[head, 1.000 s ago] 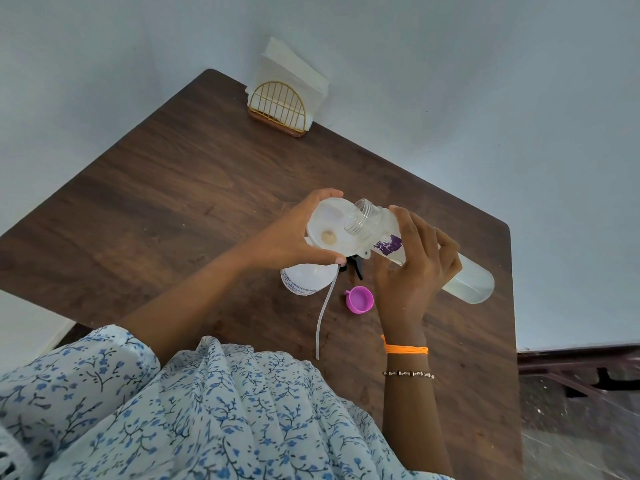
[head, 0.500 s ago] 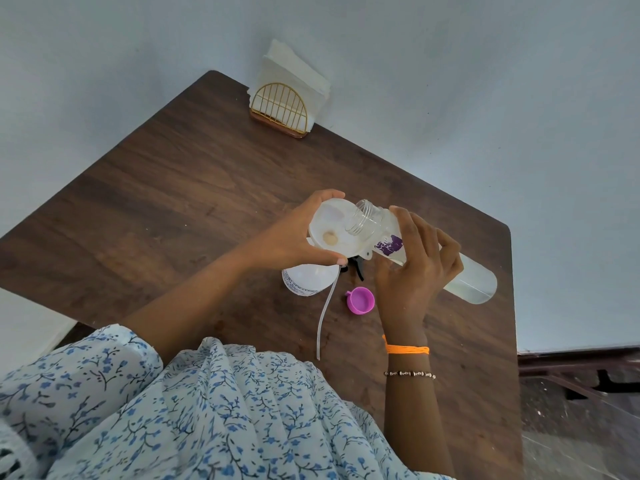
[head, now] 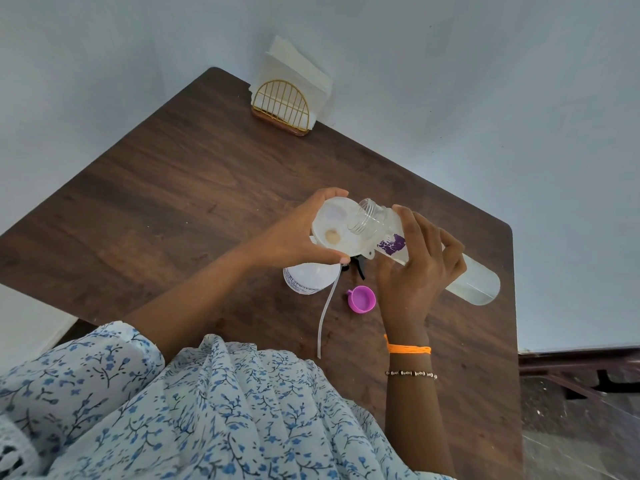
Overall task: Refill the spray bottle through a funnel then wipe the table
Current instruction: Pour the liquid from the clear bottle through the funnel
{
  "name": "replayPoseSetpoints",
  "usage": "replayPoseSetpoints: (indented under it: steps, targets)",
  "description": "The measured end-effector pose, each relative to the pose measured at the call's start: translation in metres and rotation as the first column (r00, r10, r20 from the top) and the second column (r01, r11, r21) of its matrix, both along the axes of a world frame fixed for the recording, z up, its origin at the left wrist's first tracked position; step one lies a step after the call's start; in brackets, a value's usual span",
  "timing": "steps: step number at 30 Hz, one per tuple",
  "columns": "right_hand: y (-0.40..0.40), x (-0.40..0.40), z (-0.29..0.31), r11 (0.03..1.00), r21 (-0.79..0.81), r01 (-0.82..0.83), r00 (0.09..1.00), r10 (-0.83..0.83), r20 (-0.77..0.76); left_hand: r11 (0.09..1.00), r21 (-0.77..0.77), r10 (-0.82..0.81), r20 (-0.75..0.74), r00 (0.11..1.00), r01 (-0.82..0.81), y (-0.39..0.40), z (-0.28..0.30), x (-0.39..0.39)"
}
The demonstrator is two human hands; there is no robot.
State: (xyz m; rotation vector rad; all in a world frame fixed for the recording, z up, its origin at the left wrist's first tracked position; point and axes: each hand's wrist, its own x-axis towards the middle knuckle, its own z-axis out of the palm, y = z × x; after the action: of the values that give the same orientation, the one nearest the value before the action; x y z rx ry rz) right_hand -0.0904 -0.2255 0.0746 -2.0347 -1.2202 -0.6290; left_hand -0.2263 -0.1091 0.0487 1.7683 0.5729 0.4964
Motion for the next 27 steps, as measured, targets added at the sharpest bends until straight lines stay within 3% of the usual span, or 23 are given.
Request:
replayPoseSetpoints:
  steps: [27]
  targets:
    - [0.0,-0.0013,0.0003,1.0,-0.006,0.009,1.0,-0.009,-0.027,1.0,0.003,-0.006,-0.003,1.0,0.006,-0.0011,0.002,-0.0004]
